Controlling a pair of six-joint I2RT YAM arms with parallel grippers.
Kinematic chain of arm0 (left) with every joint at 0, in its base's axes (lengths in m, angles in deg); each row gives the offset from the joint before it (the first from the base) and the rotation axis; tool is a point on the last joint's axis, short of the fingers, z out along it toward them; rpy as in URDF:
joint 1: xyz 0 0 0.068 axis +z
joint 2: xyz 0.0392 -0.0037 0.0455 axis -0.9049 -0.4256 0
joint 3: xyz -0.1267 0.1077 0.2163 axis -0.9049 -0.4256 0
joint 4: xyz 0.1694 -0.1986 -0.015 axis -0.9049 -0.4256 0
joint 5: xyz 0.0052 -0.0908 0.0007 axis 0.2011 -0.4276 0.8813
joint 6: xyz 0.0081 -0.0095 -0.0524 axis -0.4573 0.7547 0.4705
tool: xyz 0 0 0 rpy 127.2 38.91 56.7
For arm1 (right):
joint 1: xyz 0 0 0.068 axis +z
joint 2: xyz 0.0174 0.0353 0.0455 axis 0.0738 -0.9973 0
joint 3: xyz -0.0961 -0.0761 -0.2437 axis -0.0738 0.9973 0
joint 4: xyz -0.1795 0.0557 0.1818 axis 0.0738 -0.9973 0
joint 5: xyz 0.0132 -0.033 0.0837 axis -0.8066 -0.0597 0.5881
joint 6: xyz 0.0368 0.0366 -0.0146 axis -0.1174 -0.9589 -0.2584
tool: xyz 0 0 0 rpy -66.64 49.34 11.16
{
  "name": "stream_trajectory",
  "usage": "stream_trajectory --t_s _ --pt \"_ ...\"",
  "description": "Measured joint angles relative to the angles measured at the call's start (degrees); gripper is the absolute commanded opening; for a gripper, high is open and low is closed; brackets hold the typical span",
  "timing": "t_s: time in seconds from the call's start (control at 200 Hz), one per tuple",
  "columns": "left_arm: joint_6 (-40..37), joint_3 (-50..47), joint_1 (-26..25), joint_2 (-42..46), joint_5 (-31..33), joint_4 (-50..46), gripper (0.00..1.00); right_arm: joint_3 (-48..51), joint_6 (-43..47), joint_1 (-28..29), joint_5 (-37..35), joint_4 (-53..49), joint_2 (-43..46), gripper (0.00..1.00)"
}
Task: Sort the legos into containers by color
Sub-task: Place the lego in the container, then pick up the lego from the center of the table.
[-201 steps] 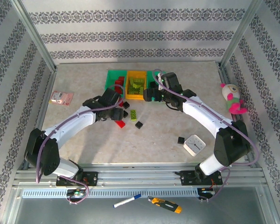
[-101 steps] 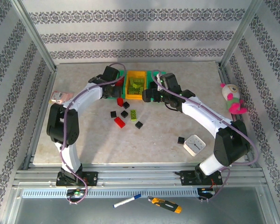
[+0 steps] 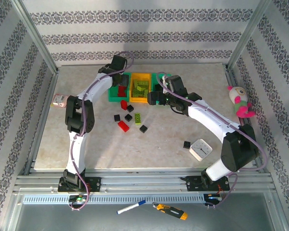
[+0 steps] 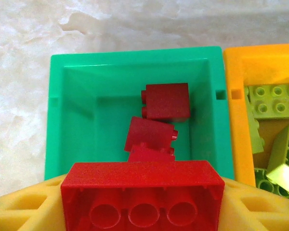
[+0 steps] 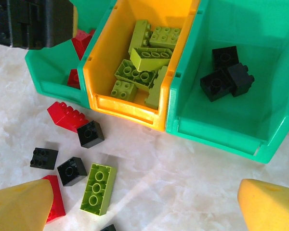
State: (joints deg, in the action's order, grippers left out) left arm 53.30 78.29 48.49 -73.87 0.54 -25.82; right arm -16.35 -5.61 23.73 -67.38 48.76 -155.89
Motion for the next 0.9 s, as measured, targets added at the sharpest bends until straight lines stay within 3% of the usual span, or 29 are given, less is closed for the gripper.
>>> stream_trajectory --t_s 0.055,0.225,0.295,0.56,0.899 --pt "0.02 0.9 0.11 -1.01 0.0 -0.13 0.64 0.0 0.0 0.0 -0.07 -0.07 0.28 0.98" --pt "-0.37 3.06 0.7 -2.47 -0.26 -1.16 0.94 0.0 0.0 0.0 -0.07 -0.17 0.63 0.98" --pt "-0.63 3.82 0.81 -2.51 -0.39 -1.49 1.0 0.0 0.0 0.0 -0.07 -0.33 0.63 0.98" --pt "-1.05 1.25 0.81 0.96 -1.51 -1.73 0.99 0.07 -0.2 0.04 -0.09 -0.83 0.72 0.98" --pt "-6.56 -26.21 0.57 26.77 -10.93 7.1 0.99 5.33 -1.33 3.04 -2.73 -2.49 3.89 0.98"
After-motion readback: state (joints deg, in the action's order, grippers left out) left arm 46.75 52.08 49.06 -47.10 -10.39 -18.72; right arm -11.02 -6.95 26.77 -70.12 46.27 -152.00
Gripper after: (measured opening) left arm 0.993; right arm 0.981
